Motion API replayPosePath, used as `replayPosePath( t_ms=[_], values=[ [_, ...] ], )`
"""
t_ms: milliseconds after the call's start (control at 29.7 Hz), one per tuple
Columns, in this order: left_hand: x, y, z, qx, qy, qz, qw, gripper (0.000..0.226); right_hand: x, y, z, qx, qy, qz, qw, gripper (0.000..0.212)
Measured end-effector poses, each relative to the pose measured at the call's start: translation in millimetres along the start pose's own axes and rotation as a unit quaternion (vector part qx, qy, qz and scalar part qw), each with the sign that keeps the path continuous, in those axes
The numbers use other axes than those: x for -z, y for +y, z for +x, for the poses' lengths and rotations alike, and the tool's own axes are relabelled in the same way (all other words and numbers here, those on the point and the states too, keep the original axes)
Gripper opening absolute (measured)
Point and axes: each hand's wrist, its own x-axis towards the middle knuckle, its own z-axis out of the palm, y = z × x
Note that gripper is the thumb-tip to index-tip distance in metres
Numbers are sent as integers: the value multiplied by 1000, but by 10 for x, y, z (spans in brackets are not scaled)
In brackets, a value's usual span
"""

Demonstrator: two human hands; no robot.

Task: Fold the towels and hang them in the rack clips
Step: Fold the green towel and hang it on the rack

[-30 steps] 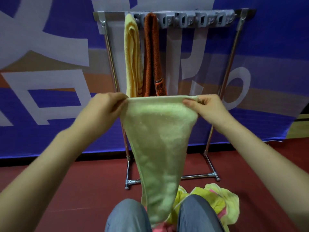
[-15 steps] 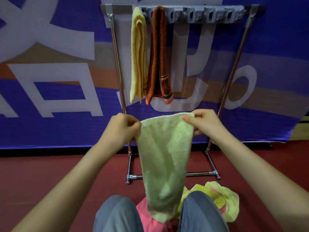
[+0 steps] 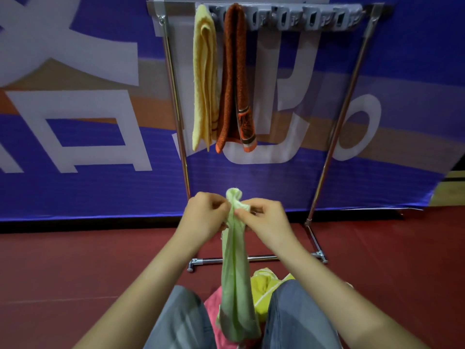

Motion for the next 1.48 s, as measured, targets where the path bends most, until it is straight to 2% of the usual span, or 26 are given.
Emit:
replayPosePath(
  t_ms=[168, 303, 404, 471, 572, 673, 741, 875, 976, 1078, 1212, 1313, 1482],
  values=[
    [44, -72, -48, 21, -37, 14, 999, 31, -34, -40, -140, 19, -116, -39, 992, 35],
    [122, -41, -78, -13, -52, 67, 996, 20, -24, -41, -168, 5, -158, -27, 987, 53],
    [234, -41, -65, -36, -106, 58, 992, 19, 69, -29, -142, 11, -153, -29, 988, 47],
    [308, -9, -63, -54, -144, 33, 988, 20, 155, -37, -99, 25, -107, -25, 994, 33],
    [388, 71, -103, -80, -184, 2, 980, 23, 251, -42, -9, 22, -38, 9, 999, 30],
    [459, 94, -109, -95, -198, -7, 976, 25, 305, -68, 72, 0, -95, -10, 995, 24],
    [518, 87, -121, -83, -198, -17, 977, 25, 307, -117, 74, -1, -130, -3, 992, 13],
    [565, 85, -116, -61, -186, 4, 981, 24, 238, -188, 54, 19, -121, 19, 992, 15],
    [509, 170, -86, -69, -180, 55, 980, 51, 145, -240, 5, 33, -130, 25, 991, 14],
    [474, 243, -43, -113, -171, 120, 971, 33, 113, -290, -19, 33, -123, 46, 991, 13],
    [488, 298, 2, -129, -174, 89, 972, 11, 187, -261, -5, 19, -131, 71, 989, 9],
    [502, 366, 24, -149, -154, 81, 973, 10, 221, -126, -17, -9, -168, 86, 982, 15],
    [638, 499, 70, -164, -103, 60, 979, 12, 200, 294, 17, -50, -207, 7, 977, 26]
  ],
)
